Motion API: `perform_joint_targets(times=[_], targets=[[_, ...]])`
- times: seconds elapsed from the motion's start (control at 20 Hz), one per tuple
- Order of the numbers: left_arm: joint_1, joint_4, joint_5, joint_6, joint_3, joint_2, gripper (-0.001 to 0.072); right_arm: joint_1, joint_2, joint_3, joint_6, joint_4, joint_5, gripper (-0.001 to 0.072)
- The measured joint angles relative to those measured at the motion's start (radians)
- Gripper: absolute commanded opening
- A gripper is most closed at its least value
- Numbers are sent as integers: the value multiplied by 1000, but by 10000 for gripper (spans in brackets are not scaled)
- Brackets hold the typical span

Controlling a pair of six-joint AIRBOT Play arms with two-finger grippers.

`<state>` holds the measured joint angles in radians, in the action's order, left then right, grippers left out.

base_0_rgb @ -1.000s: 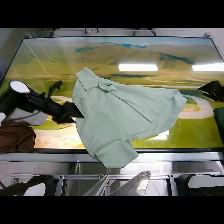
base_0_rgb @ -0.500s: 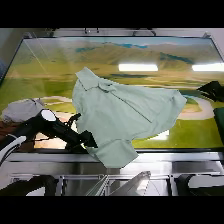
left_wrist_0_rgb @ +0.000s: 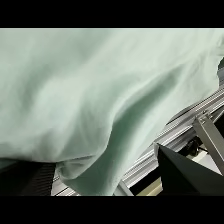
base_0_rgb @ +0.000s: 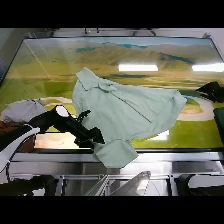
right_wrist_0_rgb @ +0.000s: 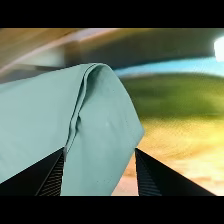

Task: Fold the shirts.

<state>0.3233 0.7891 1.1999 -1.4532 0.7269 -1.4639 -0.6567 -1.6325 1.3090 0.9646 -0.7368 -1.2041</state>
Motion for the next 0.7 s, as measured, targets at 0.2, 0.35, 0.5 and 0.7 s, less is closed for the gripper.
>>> perform_joint_targets(times=[0.2, 0.35, 0.5, 0.7], targets=[[-60, 101, -79, 18, 51, -10, 6, 0, 0, 0, 0, 0, -8, 480], [-145, 154, -80, 18, 88, -11, 25, 0, 0, 0, 0, 0, -14, 481], [-237, 196, -56, 32, 146, -12, 24, -2, 0, 0, 1, -9, -18, 477], [-338, 191, 58, 59, 237, -12, 25, 2, -26, -7, 20, -93, -51, 371]])
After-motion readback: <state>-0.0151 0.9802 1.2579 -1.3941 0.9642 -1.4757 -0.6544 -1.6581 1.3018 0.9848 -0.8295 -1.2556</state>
